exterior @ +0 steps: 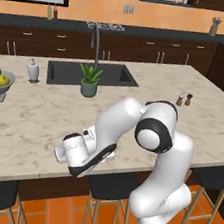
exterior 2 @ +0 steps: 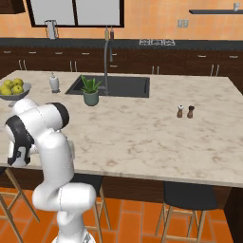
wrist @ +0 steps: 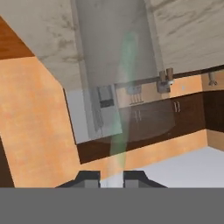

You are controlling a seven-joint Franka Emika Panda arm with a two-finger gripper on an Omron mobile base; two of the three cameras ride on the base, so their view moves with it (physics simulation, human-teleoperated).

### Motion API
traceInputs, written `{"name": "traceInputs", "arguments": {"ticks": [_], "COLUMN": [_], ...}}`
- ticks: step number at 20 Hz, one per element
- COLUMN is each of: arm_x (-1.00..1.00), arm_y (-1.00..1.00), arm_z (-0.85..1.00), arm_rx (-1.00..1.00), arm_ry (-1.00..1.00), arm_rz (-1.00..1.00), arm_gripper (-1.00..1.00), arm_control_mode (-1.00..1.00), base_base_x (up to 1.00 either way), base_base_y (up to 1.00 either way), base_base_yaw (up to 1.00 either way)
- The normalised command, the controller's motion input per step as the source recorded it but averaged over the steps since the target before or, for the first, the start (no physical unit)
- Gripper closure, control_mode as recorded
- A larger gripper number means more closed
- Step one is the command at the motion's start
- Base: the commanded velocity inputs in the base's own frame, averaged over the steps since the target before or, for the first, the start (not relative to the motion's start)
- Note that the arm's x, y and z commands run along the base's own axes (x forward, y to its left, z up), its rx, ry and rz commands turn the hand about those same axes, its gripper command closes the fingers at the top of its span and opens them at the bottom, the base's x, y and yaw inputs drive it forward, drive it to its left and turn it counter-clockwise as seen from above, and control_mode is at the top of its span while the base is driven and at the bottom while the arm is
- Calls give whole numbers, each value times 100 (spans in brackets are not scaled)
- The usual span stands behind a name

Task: Take a straw from the drawer in front and place it inside the glass cup on the dining counter.

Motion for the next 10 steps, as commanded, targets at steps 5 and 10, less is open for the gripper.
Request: {"name": "traceInputs", "arguments": {"ticks": [5, 10], "arm_x": [13, 11], "arm_y": [8, 0], "arm_z": [-9, 9], "arm_rx": [0, 5], "arm_ry": [3, 0], "arm_rz": [0, 0], "arm_gripper": [-100, -100], "arm_control_mode": [-100, -100], "base_base_x": [0, 0], "base_base_y": [0, 0], "base_base_yaw": [0, 0]}}
